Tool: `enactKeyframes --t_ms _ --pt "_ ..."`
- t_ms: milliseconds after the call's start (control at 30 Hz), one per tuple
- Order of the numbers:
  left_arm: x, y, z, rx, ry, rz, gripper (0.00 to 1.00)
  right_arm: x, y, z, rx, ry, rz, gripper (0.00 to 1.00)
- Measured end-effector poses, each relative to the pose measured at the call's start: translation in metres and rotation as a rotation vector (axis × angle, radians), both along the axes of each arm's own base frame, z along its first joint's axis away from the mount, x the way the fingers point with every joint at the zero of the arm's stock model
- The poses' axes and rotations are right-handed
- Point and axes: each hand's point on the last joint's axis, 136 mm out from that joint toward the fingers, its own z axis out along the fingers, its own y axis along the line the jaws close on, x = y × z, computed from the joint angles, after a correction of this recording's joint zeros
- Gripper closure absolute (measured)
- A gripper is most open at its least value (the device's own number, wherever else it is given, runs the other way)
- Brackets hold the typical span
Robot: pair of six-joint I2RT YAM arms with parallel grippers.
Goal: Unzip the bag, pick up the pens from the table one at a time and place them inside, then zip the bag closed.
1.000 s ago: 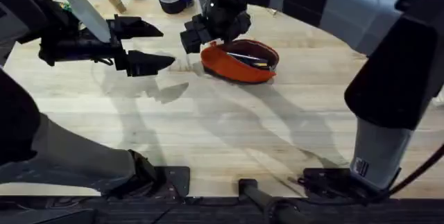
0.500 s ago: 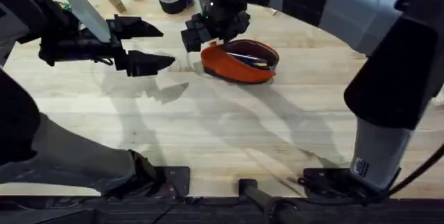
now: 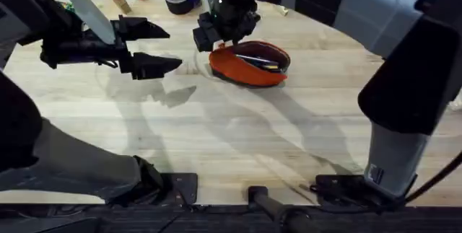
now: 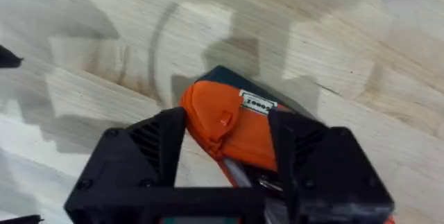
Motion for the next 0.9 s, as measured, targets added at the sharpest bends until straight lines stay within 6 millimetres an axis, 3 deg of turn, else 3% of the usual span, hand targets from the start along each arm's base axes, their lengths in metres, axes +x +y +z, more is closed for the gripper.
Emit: enactKeyframes --t_ms 233,667,900 --pt "0.0000 0.0000 0.0000 0.000 0.000 0.000 0.008 0.0002 0.0003 0.0001 0.001 -0.001 0.000 0.458" --pt "0.0000 0.0000 0.0000 0.000 0.000 0.000 0.007 0.0003 0.0002 0.0001 0.002 -0.001 -0.003 0.911" --pt "0.0000 0.0000 0.0000 0.000 0.000 0.000 0.008 0.0003 0.0002 0.0002 0.002 -0.001 -0.003 0.972"
